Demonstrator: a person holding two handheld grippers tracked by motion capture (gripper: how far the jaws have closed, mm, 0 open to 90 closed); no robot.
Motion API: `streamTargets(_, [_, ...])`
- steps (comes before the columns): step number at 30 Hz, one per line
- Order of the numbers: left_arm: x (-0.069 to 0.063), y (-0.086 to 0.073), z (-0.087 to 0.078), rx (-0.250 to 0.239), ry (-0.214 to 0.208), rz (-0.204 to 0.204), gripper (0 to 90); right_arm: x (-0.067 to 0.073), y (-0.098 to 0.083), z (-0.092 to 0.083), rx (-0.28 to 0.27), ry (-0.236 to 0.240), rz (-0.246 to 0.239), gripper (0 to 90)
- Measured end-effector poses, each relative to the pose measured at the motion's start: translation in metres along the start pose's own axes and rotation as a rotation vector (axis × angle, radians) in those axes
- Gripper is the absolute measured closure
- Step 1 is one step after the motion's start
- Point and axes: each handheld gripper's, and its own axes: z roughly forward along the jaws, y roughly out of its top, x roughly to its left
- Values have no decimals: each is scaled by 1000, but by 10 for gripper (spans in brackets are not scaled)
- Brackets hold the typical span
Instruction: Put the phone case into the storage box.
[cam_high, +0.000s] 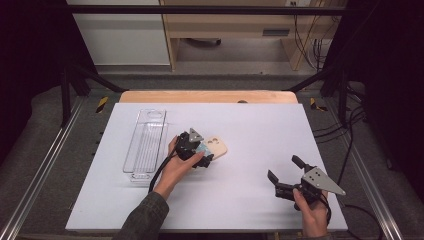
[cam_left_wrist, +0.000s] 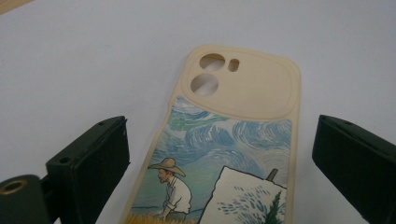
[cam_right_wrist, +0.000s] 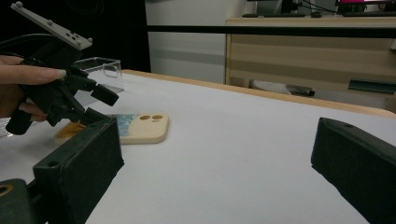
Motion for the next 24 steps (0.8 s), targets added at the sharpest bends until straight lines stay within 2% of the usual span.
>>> streamTargets(5, [1, -2, 3, 20, 3, 2, 38, 0, 0, 1, 1, 7, -1, 21])
streamTargets(14, [0, -5, 8, 63, -1, 40, 37, 0, 0, 1, 4, 10, 4, 21])
streamTargets(24, [2, -7, 11, 64, -10, 30, 34, 0, 0, 1, 3, 10, 4, 21])
